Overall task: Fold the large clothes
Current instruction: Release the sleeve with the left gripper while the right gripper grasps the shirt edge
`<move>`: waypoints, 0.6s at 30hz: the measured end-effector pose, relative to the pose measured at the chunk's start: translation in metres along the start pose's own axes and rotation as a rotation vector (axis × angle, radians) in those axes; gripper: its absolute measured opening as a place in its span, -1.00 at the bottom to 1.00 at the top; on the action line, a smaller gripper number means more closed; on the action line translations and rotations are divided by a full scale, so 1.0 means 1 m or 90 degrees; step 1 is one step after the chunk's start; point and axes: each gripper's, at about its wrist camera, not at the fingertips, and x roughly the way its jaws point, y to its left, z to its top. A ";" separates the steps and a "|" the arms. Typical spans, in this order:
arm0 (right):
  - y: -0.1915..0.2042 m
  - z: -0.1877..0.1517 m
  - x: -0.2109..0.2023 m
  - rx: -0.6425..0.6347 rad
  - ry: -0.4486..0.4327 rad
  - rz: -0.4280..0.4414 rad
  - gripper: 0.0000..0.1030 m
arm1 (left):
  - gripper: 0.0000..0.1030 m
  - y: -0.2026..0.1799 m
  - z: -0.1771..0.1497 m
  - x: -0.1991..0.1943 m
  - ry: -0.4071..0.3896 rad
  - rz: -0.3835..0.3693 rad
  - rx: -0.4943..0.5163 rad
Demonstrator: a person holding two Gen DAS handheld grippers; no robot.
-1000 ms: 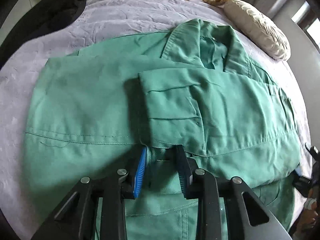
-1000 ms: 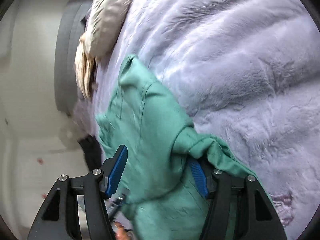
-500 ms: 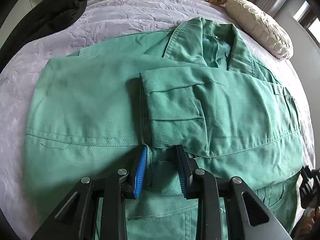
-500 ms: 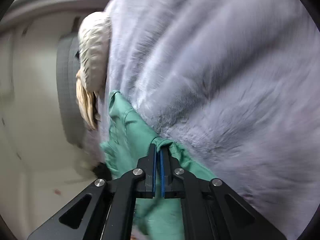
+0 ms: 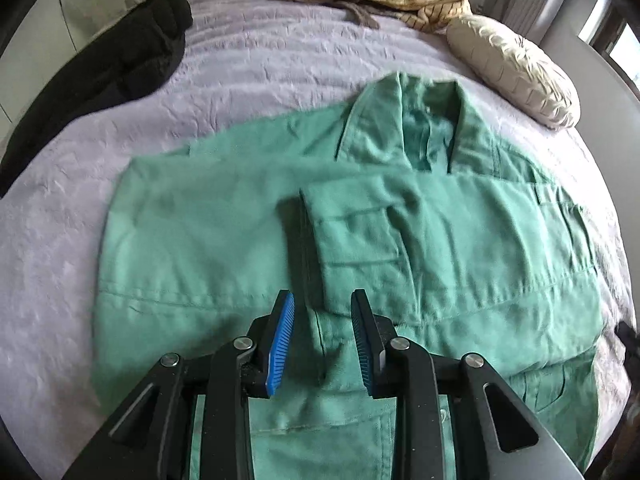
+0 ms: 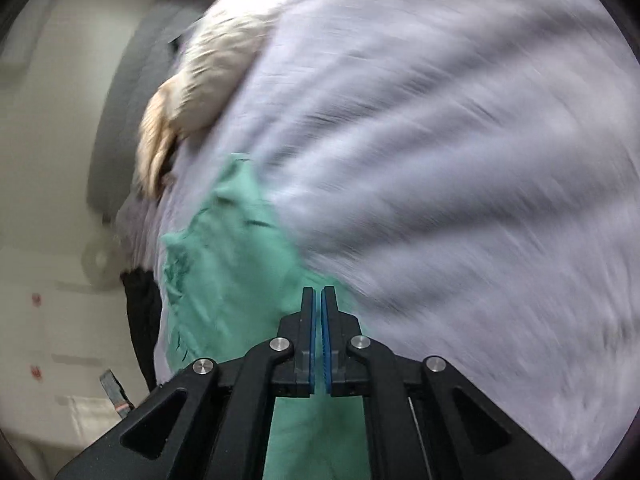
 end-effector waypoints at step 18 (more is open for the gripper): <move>0.040 0.075 0.122 -0.152 0.053 -0.125 -1.00 | -0.38 -0.004 0.023 0.046 -0.016 0.049 0.039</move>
